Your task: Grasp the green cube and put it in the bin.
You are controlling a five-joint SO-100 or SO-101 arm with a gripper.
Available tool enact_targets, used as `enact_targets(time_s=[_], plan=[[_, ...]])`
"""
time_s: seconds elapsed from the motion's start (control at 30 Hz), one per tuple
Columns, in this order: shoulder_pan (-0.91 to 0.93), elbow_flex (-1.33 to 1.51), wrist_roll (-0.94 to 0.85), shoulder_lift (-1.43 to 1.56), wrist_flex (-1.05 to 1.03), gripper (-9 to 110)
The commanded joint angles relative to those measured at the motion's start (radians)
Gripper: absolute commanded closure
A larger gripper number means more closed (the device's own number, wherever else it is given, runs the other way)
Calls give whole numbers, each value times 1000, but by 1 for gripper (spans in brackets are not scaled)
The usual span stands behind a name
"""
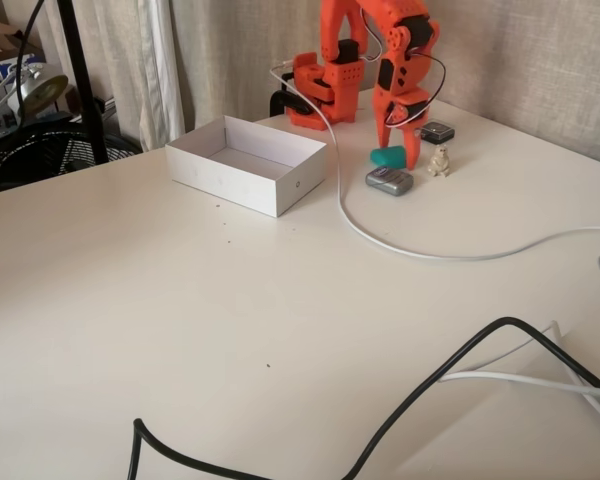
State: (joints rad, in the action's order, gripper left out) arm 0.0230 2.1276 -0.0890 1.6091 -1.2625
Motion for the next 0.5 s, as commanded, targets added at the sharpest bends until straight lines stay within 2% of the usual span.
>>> enact_targets(time_s=[0.0,0.17,0.33,0.47], plan=[[8,-3,0,-12,8,79],[8,-3,-2,-12,8,84],[8,-2,-3,-8,8,100],[8,-2,-3,-2,5,102]])
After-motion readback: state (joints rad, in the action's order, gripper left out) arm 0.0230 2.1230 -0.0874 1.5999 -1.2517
